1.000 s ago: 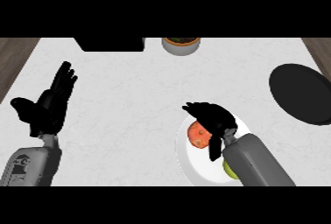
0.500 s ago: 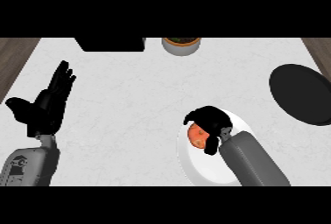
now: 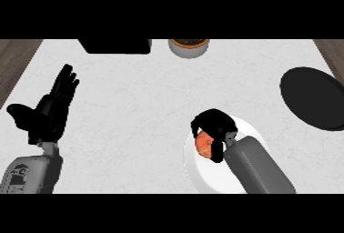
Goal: Pick the squash from the plate and place it in the pan
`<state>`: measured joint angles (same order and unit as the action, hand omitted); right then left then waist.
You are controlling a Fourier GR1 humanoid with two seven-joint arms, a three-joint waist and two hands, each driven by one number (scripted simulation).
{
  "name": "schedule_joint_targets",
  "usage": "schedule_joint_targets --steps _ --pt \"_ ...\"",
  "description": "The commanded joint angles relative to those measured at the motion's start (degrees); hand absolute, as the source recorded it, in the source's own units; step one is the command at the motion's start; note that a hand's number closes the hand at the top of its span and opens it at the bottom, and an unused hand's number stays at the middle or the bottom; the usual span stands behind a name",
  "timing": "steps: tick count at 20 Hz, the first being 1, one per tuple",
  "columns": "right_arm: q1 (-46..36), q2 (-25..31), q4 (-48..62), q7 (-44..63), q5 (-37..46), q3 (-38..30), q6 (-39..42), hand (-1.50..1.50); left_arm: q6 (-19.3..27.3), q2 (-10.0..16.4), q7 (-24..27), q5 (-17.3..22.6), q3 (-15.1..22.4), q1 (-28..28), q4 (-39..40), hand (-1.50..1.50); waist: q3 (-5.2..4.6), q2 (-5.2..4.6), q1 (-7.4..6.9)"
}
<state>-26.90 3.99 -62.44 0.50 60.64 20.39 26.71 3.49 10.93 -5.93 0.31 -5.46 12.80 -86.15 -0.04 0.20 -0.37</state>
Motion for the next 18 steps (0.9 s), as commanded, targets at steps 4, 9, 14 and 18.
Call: schedule_joint_targets --steps 4,9,14,18 --pt "-1.3 -3.9 5.3 26.7 -3.3 -15.4 -9.4 1.50 -0.9 0.1 1.2 1.1 -0.7 -0.9 0.4 0.00 0.00 -0.72 -0.36" --pt "-7.7 -4.0 4.7 37.6 -1.2 -13.4 -22.8 1.50 -0.1 -0.1 0.8 -0.6 0.2 2.0 2.4 0.00 0.04 -0.52 -0.58" --pt "-7.3 -4.0 -3.3 46.0 7.7 -5.6 -34.8 1.50 -1.3 0.3 2.6 0.3 -0.5 -0.3 2.6 0.00 -0.02 0.03 -0.19" --pt "-10.2 -4.0 -11.5 49.3 10.0 -9.1 -32.4 1.50 -0.2 -0.5 1.7 0.5 -1.1 -0.3 2.5 0.00 0.00 0.07 0.85"
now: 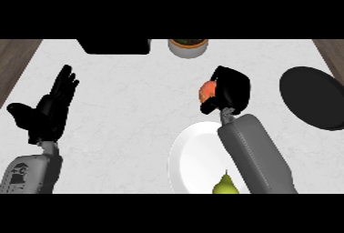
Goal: Pick the squash from the plate and place it in the pan
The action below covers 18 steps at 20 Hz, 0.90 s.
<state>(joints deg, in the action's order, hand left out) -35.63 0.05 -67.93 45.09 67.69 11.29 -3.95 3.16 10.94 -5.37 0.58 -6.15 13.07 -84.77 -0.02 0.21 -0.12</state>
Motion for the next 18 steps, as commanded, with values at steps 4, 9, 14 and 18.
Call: schedule_joint_targets --steps 4,9,14,18 --pt "-0.2 2.8 -6.6 4.6 5.2 -2.6 -5.0 1.50 -1.4 1.6 -2.9 1.1 -0.8 -0.1 -3.7 0.00 0.03 -0.04 0.08" --pt "-2.2 8.2 -6.5 -1.0 -1.7 -12.5 -11.3 1.50 1.0 -1.6 -1.4 -1.0 1.3 0.5 -1.6 0.00 0.05 -0.26 0.07" --pt "0.2 14.7 -6.5 -10.8 -14.7 -22.9 -14.5 1.50 -0.2 -1.3 0.2 0.1 0.2 0.5 0.9 0.00 0.06 -0.37 0.25" --pt "1.9 19.4 6.3 -19.2 -14.4 -26.0 -19.8 1.50 -1.7 0.2 2.4 0.5 -0.9 -1.0 1.0 0.00 0.06 -0.54 -0.58"
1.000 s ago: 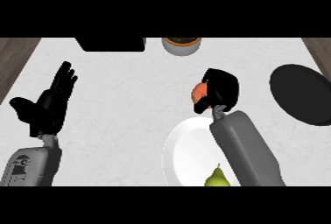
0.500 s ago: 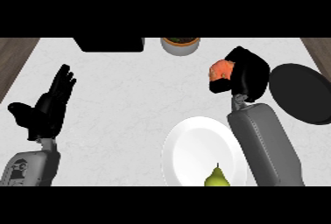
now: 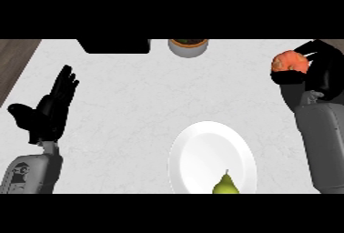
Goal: Pick the squash from the plate and place it in the pan
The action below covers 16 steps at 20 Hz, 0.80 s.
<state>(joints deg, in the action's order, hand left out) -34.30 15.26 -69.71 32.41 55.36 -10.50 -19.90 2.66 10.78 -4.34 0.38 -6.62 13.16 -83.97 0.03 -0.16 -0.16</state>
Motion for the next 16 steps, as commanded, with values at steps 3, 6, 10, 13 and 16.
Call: schedule_joint_targets --steps 3,6,10,13,16 --pt "-2.0 11.3 15.9 -13.1 -5.7 -8.9 -2.8 1.50 0.0 0.1 -0.5 -0.3 0.2 1.2 0.1 0.00 0.06 -0.30 -0.74" --pt "-0.4 11.7 25.2 -17.3 -1.9 -9.6 -11.8 1.50 -0.8 -0.8 -1.5 0.4 1.2 0.2 -1.9 0.00 0.12 -0.59 -1.61" --pt "-0.9 17.4 35.9 -25.4 -5.0 -13.8 -14.0 1.50 0.4 -1.2 -1.8 -0.5 1.4 2.7 -0.8 0.00 0.20 -0.79 -1.69" --pt "-3.8 20.5 43.1 -30.7 -6.9 -16.3 -15.6 1.50 -0.9 -1.0 2.5 -0.1 0.6 0.9 1.8 0.00 0.23 -1.07 -2.37" --pt "-3.4 21.2 47.5 -33.9 -8.4 -18.6 -18.0 1.50 0.5 -2.8 1.3 -1.6 2.7 0.7 0.7 0.00 0.37 -1.40 -2.95"
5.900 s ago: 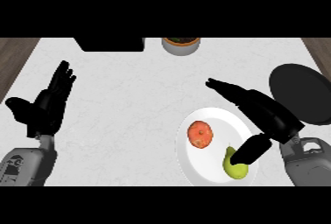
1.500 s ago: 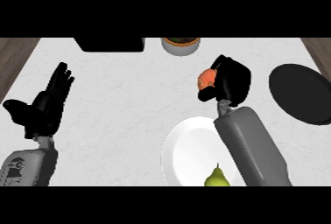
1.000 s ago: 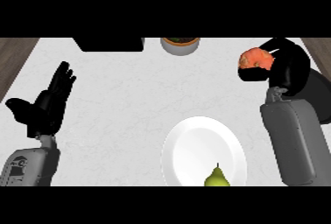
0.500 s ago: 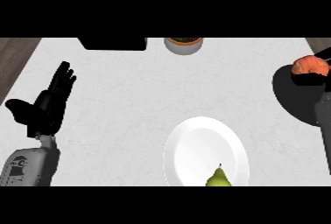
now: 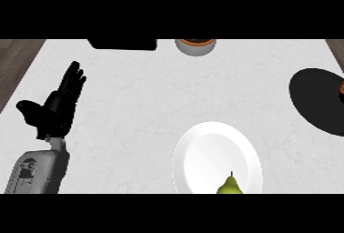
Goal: Pick the squash from the plate and place it in the pan
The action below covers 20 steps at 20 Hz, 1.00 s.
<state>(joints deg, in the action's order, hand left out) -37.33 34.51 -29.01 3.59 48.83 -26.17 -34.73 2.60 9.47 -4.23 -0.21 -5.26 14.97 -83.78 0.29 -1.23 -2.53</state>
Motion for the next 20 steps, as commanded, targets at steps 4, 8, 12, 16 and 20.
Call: schedule_joint_targets --steps 4,8,12,16,20 --pt "-3.3 1.7 8.2 -10.0 -8.7 -7.7 1.7 1.50 0.9 -0.1 -2.2 -0.7 0.4 3.1 -0.2 0.00 0.30 -0.25 -0.32" --pt "-3.4 1.7 14.6 -9.7 -11.0 -9.2 12.5 -1.50 0.0 -0.4 0.6 -0.4 0.5 1.2 0.6 0.00 0.30 -0.66 -1.16" --pt "-2.9 3.0 16.3 -15.2 -14.0 -11.9 17.6 -1.50 -0.4 -0.3 -0.9 -0.3 1.2 1.0 -1.6 0.00 0.34 -0.46 -1.46" --pt "-1.4 2.4 16.1 -20.9 -15.3 -13.5 13.8 -1.50 -1.3 1.5 -2.4 1.1 -0.8 2.5 -1.0 0.00 0.34 -0.59 -1.48" --pt "-0.8 0.6 13.7 -29.1 -20.9 -18.7 11.1 -1.50 -1.0 0.5 0.8 0.7 -0.8 -0.1 0.4 0.00 0.14 -0.10 -0.08"
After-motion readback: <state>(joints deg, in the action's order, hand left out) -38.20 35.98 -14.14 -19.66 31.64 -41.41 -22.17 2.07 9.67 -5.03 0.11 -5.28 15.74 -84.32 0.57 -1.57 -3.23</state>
